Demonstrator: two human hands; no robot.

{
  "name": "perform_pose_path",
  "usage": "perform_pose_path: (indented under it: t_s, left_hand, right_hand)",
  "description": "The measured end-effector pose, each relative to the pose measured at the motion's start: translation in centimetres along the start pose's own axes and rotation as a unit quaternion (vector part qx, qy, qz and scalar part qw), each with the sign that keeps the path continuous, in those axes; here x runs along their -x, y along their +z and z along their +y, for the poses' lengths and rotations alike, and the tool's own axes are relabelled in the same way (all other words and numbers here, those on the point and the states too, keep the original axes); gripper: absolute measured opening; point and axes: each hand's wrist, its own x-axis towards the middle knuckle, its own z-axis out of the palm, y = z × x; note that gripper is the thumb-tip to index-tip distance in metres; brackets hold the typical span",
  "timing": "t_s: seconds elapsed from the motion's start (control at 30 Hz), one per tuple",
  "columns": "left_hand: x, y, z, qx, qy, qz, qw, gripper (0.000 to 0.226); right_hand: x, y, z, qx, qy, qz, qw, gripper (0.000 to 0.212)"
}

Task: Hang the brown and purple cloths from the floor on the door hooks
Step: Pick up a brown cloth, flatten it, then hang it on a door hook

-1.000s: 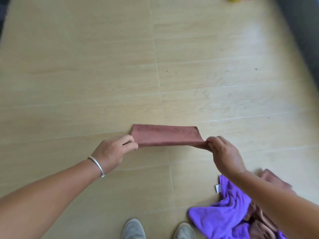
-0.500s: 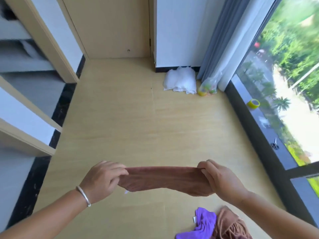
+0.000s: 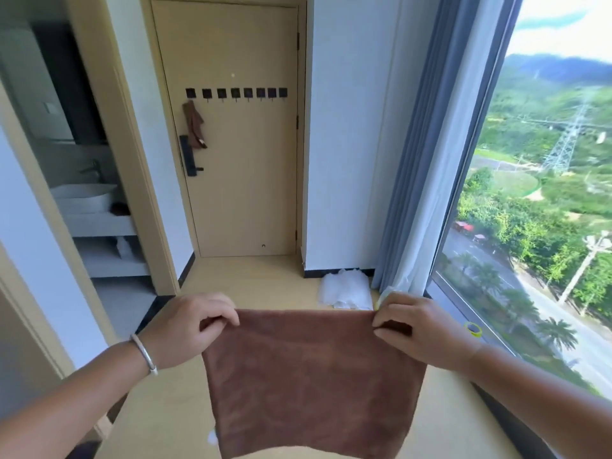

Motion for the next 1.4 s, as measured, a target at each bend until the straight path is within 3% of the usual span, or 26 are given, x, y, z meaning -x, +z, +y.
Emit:
perform_pose_path:
  t_s: [0.2,0.43,0.57,0.73,0.87,1.0,1.1,1.2,1.4]
  left_hand:
    - [-2.1,-7.2,0.2,-0.017,0.010,0.030,0.999,0.039]
    - [-5.6,-13.8,0.0,-0.112,0.048,0.034,0.992,0.049]
    - [-8.0,-15.8,-1.5,-0.167,0.032,0.091,0.981,0.045]
    - [-11.0,-15.9,-4.4,-0.201,0.021,0.159,0.966,0.042]
    - [-13.3,-14.6,-7.9,-0.214,-0.039,0.100,0.971,0.036]
    - [-16.6,-12.3,-11.6,-0.192,-0.100,0.047,0.975,0.027]
    - [-20.1,-10.6,-14.7,-0.156,-0.147,0.047,0.976,0.024]
    - [-24.2,-9.4,-17.4,-0.106,-0.180,0.080,0.975,0.010]
    - [-31.8,-8.5,-22.2,-0.086,-0.207,0.124,0.967,0.014]
  right_hand:
    - [-4.7,-4.8,-2.8,-0.091,0.111,0.015,0.990,0.043]
    - [-11.7,-9.7,-4.9,-0.094,0.100,0.029,0.990,0.012]
    - [-15.4,-10.6,-5.2,-0.079,0.098,0.051,0.991,0.015]
    - [-19.6,-9.3,-4.4,-0.020,0.096,0.080,0.992,0.020]
    - [-23.8,-7.4,-2.3,0.022,0.096,0.105,0.990,0.006]
    - [-29.2,-5.0,0.8,0.058,0.113,0.106,0.986,0.006]
    - [-33.9,-3.4,3.8,0.125,0.100,0.101,0.982,0.010]
    - [-38.7,-2.5,7.4,0.112,0.100,0.054,0.987,0.016]
    - [-47.1,-1.9,14.5,0.072,0.093,0.022,0.993,0.009]
